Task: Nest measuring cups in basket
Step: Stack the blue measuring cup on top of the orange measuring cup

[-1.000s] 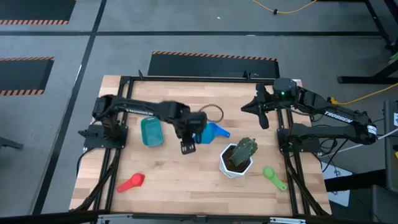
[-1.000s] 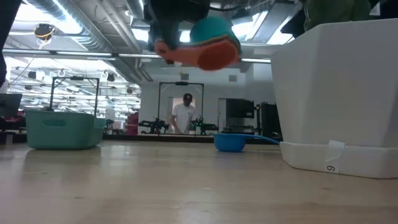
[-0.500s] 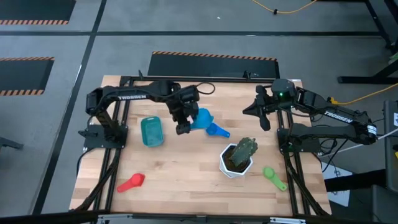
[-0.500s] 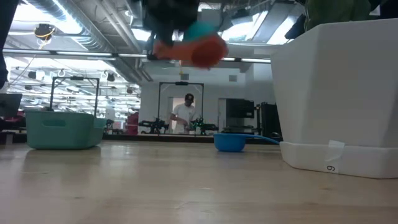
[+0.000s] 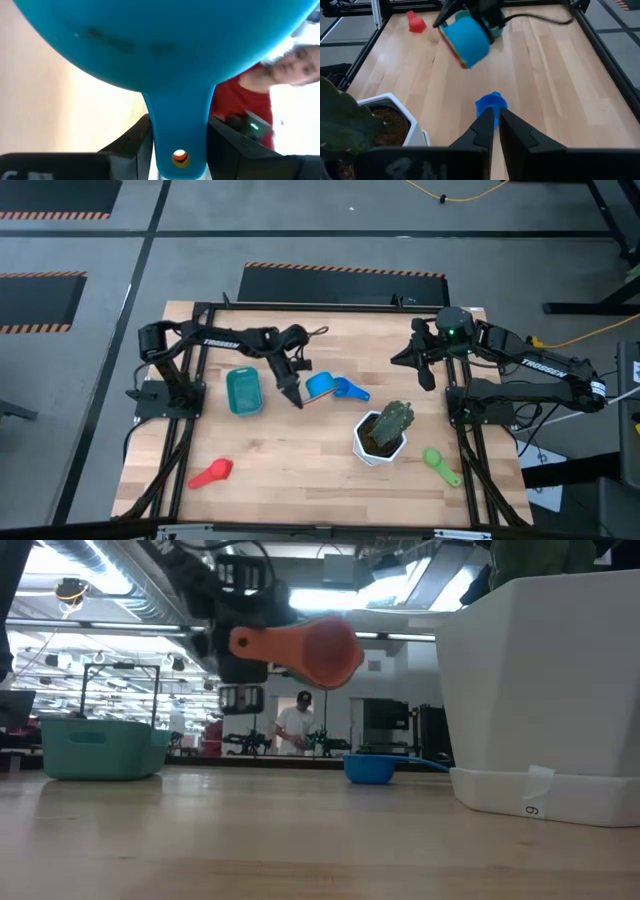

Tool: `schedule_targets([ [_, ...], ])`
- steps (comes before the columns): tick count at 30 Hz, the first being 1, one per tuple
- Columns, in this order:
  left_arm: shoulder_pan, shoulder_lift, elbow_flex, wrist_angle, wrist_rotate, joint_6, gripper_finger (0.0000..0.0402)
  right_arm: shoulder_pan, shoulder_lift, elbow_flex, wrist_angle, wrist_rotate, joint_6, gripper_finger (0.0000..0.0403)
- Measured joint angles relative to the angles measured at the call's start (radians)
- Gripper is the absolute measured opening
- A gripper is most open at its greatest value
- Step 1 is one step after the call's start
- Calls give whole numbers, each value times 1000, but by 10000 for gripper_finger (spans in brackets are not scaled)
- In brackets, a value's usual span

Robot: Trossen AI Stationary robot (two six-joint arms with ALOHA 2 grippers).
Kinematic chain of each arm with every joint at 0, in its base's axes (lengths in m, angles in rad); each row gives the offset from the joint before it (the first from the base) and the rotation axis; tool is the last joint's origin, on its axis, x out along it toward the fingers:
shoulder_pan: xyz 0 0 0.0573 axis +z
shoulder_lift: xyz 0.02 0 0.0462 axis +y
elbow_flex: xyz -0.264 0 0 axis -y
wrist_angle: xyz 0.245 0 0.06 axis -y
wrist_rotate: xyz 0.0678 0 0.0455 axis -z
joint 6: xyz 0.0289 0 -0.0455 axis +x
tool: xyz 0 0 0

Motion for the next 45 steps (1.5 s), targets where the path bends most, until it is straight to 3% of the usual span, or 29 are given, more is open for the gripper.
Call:
schedule_targets([
  [7, -36, 0, -123, 233, 16, -120, 135, 0, 29, 0, 46, 1, -22, 33],
  [18, -39, 0, -136, 505, -17, -215, 135, 0, 137, 0, 190, 2, -108, 33],
  [27, -35, 0, -136, 516, -26, -245, 135, 0, 174, 0, 260, 51, -111, 33],
  [45, -35, 0, -136, 520, -49, -250, 135, 0, 222, 15, 332, 26, -51, 33],
])
